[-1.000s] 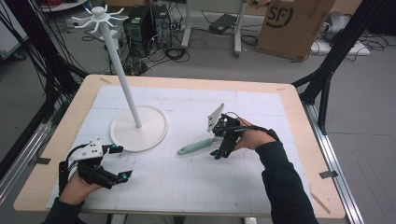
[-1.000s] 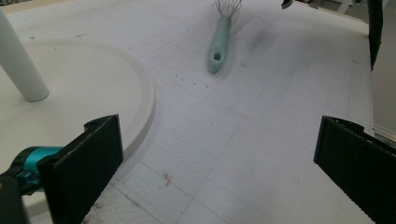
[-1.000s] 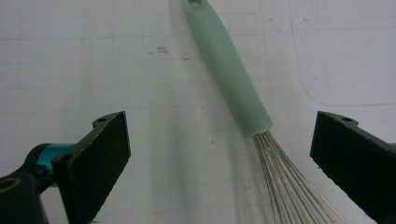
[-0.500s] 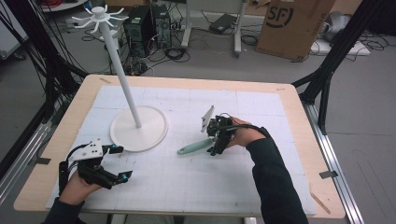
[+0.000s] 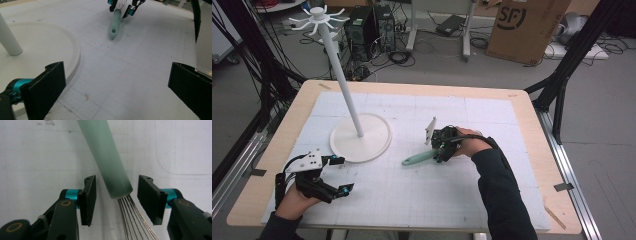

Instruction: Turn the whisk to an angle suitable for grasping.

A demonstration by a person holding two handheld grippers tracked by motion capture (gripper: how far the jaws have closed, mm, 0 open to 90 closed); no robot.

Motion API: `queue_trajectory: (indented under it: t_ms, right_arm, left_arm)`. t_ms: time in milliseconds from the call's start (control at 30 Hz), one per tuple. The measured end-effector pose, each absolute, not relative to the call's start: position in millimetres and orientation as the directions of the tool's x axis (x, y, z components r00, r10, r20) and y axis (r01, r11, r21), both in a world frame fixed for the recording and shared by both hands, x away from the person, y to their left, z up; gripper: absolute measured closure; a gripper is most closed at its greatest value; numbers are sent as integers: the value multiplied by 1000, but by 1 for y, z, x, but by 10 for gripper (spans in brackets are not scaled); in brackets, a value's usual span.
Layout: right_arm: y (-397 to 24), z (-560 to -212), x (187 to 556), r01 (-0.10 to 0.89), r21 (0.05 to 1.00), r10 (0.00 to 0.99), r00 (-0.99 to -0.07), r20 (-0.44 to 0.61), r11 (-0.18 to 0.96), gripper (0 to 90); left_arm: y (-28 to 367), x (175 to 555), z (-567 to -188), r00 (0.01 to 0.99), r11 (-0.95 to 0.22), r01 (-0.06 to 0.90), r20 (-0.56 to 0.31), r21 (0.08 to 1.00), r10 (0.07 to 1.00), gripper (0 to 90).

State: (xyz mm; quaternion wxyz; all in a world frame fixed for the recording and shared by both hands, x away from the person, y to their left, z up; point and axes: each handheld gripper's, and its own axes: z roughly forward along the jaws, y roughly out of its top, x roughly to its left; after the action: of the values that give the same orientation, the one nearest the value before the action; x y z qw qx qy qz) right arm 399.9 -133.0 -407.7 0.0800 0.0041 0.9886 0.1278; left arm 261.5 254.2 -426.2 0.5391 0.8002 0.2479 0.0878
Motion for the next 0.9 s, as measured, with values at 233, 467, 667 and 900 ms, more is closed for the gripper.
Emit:
queue_trajectory:
  t_ms: [233,467,667,900]
  right_arm:
    - [-129,-410,399,-10,236,28,-988,-155,972,611]
    - [-128,-410,398,0,224,35,-988,-152,975,627]
    - [-128,-408,395,57,208,80,-992,-100,976,651]
    - [-128,-407,390,141,184,151,-988,-41,973,671]
  left_arm:
    - [253,261,-426,862,-296,301,-126,906,491,20]
    - [254,261,-426,863,-298,300,-124,906,491,20]
    - [254,261,-426,861,-294,302,-128,907,492,20]
    - [254,261,-426,861,-298,302,-124,905,494,20]
